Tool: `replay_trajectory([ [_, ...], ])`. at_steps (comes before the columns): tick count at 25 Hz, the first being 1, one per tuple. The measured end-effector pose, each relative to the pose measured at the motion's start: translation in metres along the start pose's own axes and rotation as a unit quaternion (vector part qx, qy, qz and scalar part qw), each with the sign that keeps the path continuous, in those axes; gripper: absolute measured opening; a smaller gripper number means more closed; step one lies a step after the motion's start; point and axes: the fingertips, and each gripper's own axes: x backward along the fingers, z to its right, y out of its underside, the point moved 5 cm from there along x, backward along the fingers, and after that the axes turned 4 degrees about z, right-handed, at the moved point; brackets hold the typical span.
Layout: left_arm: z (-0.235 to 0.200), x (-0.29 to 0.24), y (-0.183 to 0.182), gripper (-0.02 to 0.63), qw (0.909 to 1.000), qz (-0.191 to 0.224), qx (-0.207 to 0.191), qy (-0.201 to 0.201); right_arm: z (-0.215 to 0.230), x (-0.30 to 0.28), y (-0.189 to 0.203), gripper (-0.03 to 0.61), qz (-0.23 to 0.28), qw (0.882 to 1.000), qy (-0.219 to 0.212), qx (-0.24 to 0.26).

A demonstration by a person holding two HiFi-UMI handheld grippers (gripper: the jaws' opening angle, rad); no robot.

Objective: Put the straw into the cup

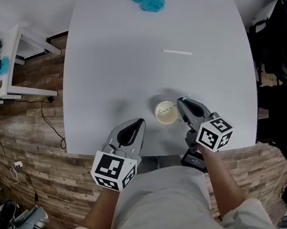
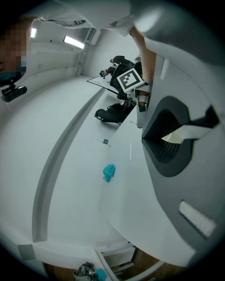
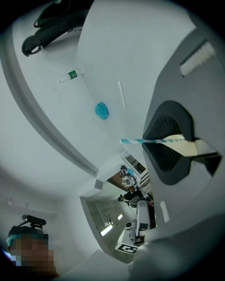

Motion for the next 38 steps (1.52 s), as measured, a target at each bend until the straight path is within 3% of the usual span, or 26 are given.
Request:
replay_trajectory([
  [11,-0.003,-0.003,0.001,0.018,1.0,-0.004,0.004,0.002,0.007,-0.003,0.005,0.038,-0.007,1.0,0.007,-0.001],
  [23,-0.005,-0.004,-0.001,0.018,1.0,-0.002,0.005,0.0,0.012,-0.004,0.008,0.145,-0.021,1.0,0.013,-0.001],
  [38,0.013,-0.008,-0.004,0.018,0.9999,0.007,-0.004,0.01,0.01,0.015,0.01,0.146,-0.024,1.0,0.017,0.008],
])
